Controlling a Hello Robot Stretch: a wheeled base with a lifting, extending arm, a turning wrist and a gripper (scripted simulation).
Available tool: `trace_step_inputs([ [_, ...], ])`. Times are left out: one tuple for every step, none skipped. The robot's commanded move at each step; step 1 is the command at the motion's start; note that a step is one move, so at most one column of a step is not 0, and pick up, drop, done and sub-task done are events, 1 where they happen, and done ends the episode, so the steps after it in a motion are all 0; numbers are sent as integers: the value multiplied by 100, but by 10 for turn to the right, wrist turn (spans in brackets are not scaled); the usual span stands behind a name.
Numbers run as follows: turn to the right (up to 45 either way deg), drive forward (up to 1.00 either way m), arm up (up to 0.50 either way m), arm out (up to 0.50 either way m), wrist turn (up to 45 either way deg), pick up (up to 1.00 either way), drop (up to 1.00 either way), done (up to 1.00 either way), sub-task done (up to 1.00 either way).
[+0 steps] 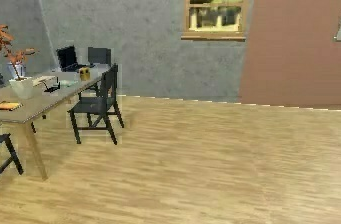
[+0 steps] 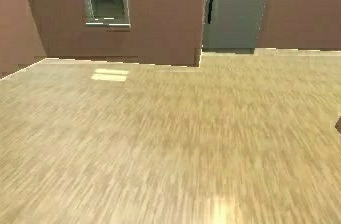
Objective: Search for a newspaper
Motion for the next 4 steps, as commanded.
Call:
trace_step_inputs([
  [0,100,0,0,0,0,0,0,0],
  [0,65,0,0,0,0,0,0,0],
  [-60,0,0,0,0,0,0,0,0],
  [0,100,0,0,0,0,0,0,0],
])
